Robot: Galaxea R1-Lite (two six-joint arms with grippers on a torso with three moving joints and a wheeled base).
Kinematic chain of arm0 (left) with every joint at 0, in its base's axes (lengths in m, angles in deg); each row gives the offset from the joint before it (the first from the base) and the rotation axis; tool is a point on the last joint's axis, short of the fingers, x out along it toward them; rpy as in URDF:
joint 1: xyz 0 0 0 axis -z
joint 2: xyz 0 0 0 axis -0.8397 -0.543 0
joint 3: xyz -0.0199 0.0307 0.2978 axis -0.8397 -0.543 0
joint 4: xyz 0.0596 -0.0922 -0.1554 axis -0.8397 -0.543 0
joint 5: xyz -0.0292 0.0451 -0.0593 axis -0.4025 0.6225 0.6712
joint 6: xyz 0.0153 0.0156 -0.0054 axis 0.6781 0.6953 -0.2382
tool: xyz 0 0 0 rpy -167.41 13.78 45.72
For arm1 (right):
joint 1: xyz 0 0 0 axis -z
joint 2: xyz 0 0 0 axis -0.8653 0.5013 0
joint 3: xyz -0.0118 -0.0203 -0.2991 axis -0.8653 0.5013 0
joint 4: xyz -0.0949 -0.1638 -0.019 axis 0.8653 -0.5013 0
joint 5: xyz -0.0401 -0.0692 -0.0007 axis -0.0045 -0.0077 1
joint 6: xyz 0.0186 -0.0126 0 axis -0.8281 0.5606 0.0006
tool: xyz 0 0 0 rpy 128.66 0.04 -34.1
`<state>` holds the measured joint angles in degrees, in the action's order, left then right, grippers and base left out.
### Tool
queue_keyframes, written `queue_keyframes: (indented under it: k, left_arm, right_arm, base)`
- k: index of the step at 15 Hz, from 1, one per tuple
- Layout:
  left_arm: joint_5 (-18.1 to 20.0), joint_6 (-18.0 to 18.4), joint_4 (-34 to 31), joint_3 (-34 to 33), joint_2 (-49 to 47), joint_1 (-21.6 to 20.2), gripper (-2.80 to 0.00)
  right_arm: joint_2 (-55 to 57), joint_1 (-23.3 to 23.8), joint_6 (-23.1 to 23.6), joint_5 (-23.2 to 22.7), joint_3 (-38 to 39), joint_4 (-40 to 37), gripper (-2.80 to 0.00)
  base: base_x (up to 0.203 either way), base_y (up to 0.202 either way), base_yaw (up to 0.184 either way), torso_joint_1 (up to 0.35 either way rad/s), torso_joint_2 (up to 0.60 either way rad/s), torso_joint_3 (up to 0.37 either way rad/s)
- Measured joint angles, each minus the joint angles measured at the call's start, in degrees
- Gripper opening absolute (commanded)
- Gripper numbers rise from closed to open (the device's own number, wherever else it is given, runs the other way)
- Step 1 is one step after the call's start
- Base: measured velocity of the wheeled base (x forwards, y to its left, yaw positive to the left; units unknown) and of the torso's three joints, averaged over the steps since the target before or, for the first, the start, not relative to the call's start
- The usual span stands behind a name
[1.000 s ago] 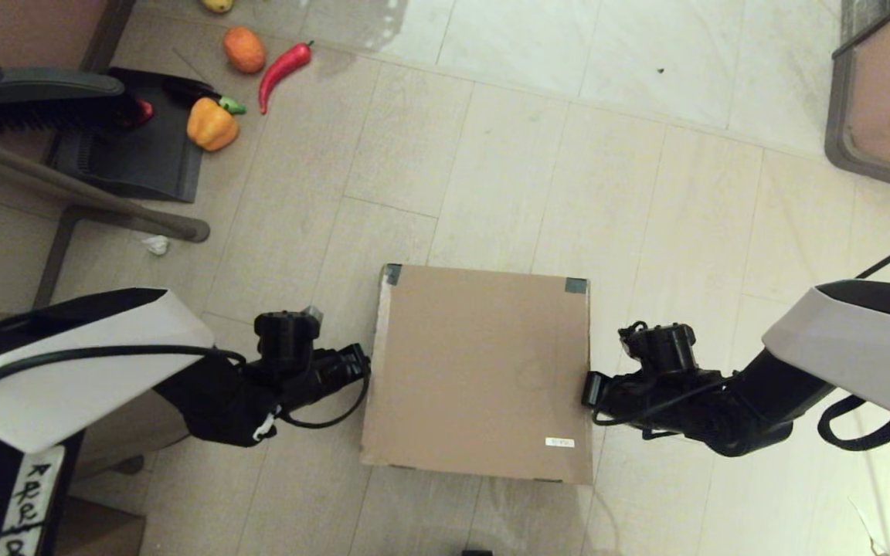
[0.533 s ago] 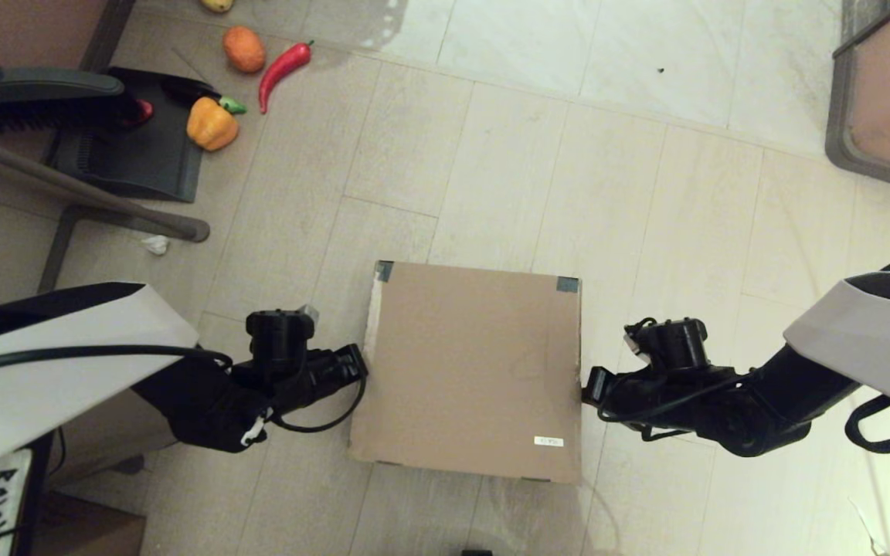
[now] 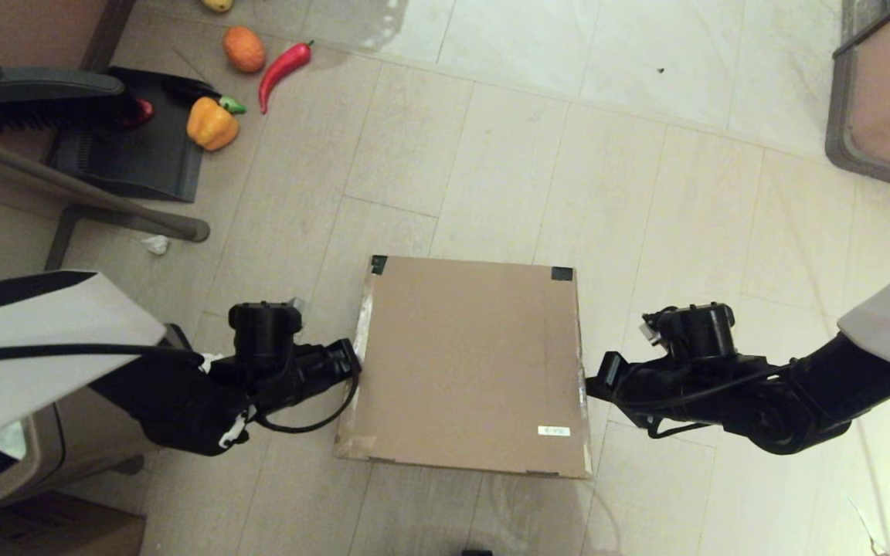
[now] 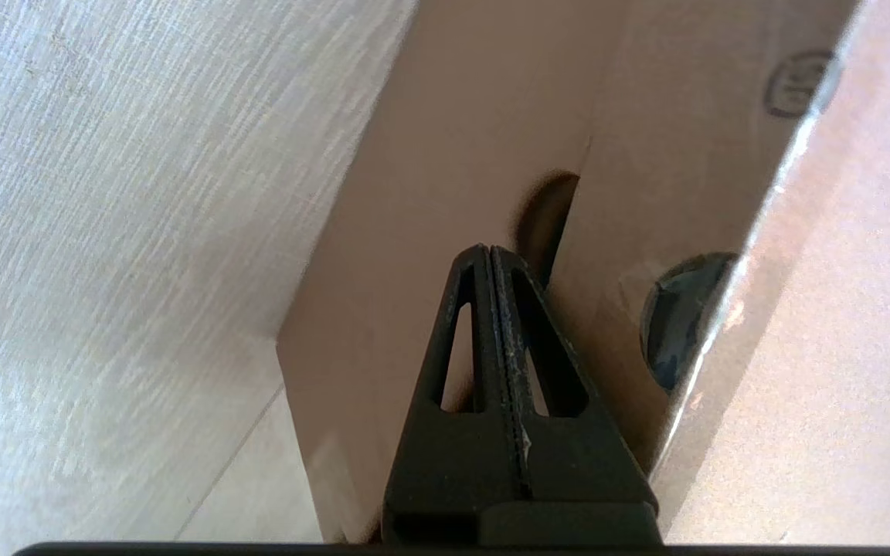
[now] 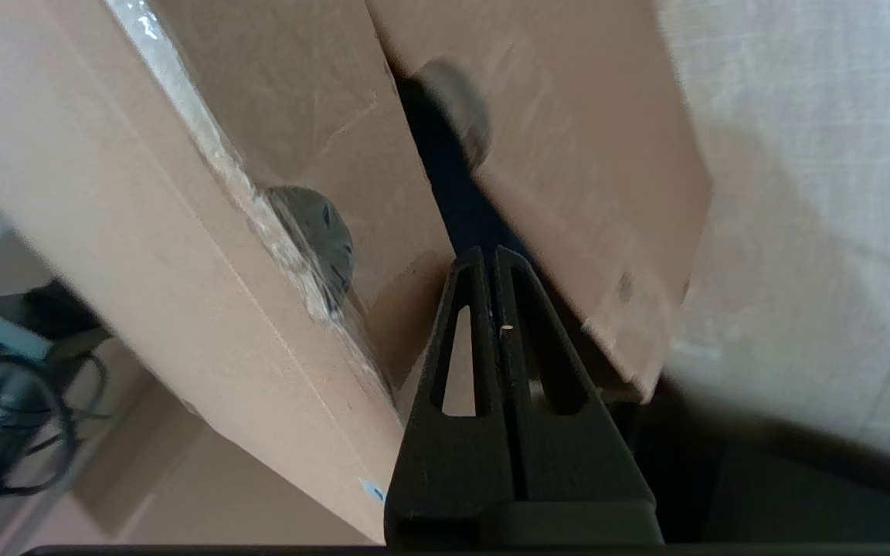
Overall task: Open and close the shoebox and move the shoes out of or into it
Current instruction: Open the shoe box
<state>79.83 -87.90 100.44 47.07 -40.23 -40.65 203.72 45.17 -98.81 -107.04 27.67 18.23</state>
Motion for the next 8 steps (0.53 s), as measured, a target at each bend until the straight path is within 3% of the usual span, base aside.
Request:
queue_keyframes:
  k: [5, 8]
  left_arm:
    - [-0.49, -0.62, -5.28, 0.70, 4.94, 1.15, -2.80]
    - [-2.73, -4.04, -8.12, 1.47, 7.42, 2.87, -2.80]
  right_arm:
    - [-2.70, -0.16, -0.21, -0.61, 0.74, -2.46, -2.80]
    - [-3.12, -0.44, -0.23, -0.67, 1.23, -2.52, -2.80]
  base:
    - [0.000, 0.000, 0.000, 0.000, 0.00, 0.000]
    - [0.000, 0.000, 0.000, 0.000, 0.00, 0.000]
